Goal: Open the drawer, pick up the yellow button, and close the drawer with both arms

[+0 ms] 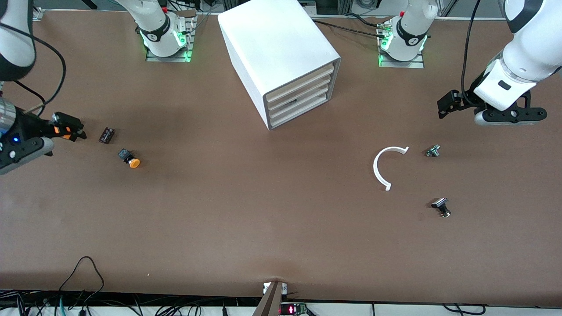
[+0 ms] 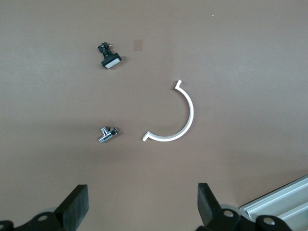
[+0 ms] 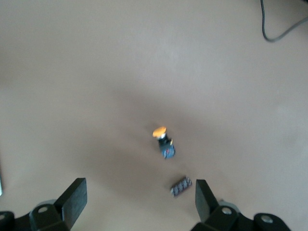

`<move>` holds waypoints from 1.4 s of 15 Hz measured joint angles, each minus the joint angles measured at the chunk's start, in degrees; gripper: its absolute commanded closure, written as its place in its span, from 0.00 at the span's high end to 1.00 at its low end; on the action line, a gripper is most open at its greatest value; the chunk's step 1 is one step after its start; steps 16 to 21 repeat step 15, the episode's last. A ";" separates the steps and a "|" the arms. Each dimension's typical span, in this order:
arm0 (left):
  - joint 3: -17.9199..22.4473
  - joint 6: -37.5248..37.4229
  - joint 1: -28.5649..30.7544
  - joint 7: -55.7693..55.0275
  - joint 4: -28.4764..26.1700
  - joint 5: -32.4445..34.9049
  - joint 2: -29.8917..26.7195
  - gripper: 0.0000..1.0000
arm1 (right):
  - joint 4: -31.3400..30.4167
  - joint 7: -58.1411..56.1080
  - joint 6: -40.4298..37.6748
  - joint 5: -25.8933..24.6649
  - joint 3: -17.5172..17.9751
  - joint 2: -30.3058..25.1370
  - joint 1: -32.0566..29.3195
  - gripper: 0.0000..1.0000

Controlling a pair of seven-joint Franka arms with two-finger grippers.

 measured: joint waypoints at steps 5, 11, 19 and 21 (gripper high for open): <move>0.00 0.00 0.56 0.00 0.11 0.00 0.00 1.00 | 2.24 7.43 -7.38 -5.30 0.20 -2.09 -0.02 1.00; -0.06 0.00 1.62 0.00 0.47 0.00 0.00 1.00 | 3.96 11.47 -11.36 -5.42 1.25 -2.40 -0.21 1.00; -0.22 -0.01 1.62 0.00 0.50 0.00 0.00 1.00 | 4.30 10.02 -11.37 -5.42 1.25 -2.53 -0.52 1.00; -0.22 -0.01 1.62 0.00 0.50 0.00 0.00 1.00 | 4.30 10.02 -11.37 -5.42 1.25 -2.53 -0.52 1.00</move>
